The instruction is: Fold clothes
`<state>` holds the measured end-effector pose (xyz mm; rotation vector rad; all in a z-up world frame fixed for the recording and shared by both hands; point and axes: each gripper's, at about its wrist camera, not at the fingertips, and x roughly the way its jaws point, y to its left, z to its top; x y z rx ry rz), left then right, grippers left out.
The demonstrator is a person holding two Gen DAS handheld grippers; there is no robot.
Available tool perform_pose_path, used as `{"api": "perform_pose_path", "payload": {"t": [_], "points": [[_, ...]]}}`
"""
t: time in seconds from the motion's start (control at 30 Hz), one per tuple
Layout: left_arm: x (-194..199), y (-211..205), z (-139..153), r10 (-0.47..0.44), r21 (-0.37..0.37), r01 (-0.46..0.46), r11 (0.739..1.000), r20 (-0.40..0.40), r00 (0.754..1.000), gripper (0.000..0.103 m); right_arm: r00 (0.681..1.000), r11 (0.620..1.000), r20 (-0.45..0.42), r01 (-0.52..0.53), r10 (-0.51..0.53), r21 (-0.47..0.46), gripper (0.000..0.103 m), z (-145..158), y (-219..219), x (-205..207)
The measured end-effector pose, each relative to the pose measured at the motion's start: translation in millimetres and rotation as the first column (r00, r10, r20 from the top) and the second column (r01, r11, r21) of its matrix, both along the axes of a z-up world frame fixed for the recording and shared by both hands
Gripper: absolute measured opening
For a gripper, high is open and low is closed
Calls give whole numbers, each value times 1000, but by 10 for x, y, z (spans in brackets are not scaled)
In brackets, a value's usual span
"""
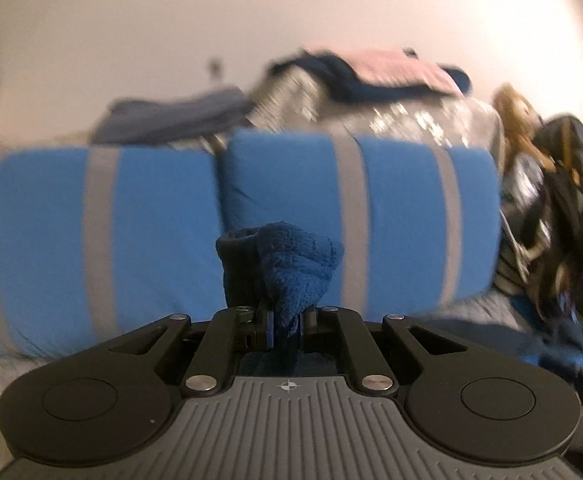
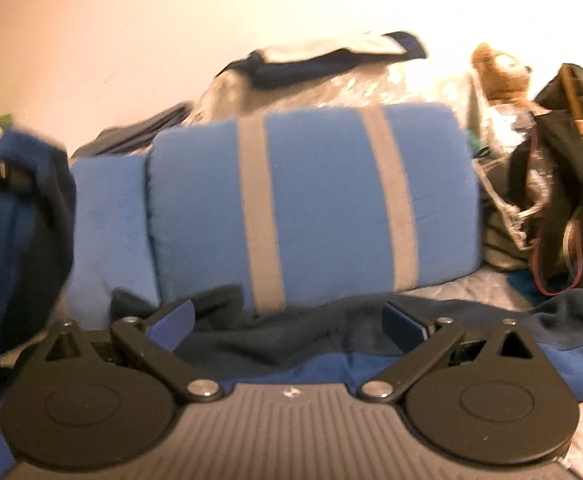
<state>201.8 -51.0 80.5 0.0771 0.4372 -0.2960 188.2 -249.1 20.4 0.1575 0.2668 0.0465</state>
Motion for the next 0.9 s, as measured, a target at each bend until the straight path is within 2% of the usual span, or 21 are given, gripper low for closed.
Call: {"api": "perform_pose_path", "payload": {"t": [0.13,0.2,0.43,0.47,0.5,0.57,0.7,0.9], "points": [[-15,-307,-419,-51,33,56,998,-146,988,22,999,998,15,51,-52,28,103,12,-107,0],[-60,-319,-583,-37,1,37,999,-183,983,29,998,997,18,64,-65,36,103,14,-137,1],[-179,-2,-814,28,-147,-61,987,-217,976,67,996,995,13,86,-87,50,103,10,-192,23],[-211,45,-801,36,-166,-70,984,-199,979,75,997,996,9,81,-82,46,103,6,-178,28],[-244,91,-781,47,-184,-80,980,-179,983,79,997,996,9,77,-77,40,103,3,-158,25],[-271,110,-741,64,-211,-95,973,-150,987,83,998,997,9,67,-68,26,103,-4,-118,19],[-280,105,-672,50,-236,-86,968,-155,987,84,998,998,4,59,-59,14,103,-19,-81,25],[-542,253,-525,79,-283,-107,953,-107,991,90,999,999,-4,52,-52,-2,103,27,-93,18]]}}
